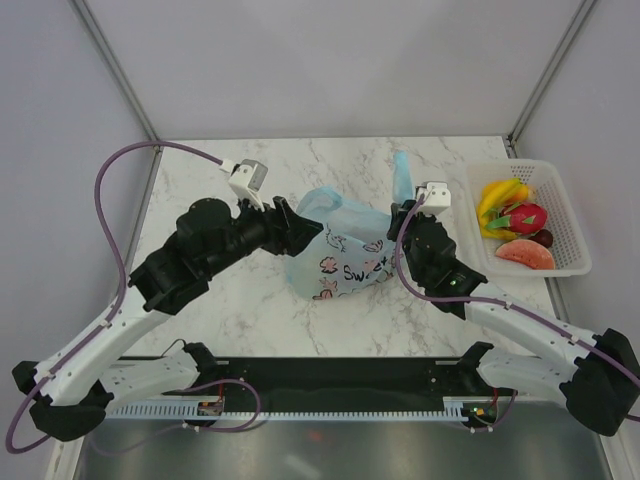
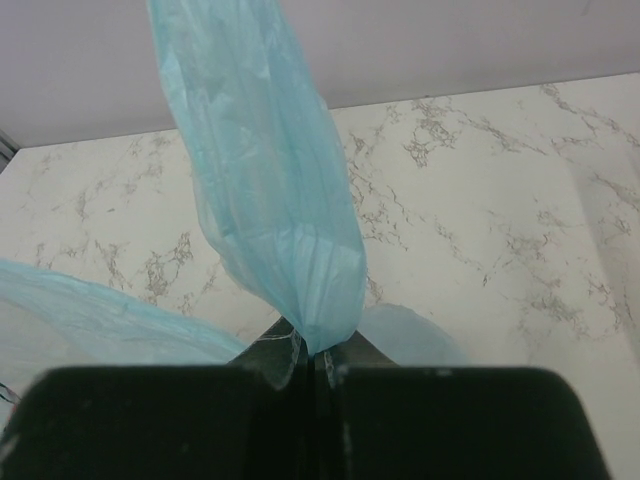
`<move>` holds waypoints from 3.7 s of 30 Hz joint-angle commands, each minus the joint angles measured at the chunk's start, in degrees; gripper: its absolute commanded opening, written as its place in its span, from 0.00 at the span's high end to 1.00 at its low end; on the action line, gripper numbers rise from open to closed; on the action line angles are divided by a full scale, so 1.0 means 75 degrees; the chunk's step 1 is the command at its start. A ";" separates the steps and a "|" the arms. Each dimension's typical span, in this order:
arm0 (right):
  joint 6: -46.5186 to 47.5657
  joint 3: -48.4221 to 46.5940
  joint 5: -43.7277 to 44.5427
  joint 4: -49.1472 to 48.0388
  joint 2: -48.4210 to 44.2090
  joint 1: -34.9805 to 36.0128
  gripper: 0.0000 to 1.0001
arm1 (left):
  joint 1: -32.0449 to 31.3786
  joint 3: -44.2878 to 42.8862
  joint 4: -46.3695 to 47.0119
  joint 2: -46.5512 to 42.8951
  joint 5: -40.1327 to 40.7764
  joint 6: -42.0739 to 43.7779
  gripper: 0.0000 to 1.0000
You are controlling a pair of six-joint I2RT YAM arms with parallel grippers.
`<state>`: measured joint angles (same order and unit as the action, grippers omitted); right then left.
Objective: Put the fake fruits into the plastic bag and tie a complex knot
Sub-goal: Adjust the plastic bag at the center of the board.
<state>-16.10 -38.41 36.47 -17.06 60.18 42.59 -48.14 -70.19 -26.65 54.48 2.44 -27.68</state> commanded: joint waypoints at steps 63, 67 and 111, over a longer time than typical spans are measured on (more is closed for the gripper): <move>-0.0022 -0.0269 0.0223 -0.0175 -0.0126 -0.0007 1.00 | -0.0742 0.0383 0.4152 0.2427 0.2230 0.3281 0.82; 0.0200 -0.0315 0.0492 -0.0140 -0.0243 -0.0007 1.00 | -0.0683 0.0149 0.3860 0.2299 0.1973 0.3082 0.98; 0.1033 0.0621 0.1852 0.0048 -0.1708 -0.0018 1.00 | 0.1942 -0.2442 -0.1028 0.1151 -0.4157 0.1699 0.82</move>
<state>-8.91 -34.74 49.65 -15.57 48.47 42.54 -33.82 -85.38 -33.39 65.04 -25.82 -15.27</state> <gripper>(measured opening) 0.014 0.161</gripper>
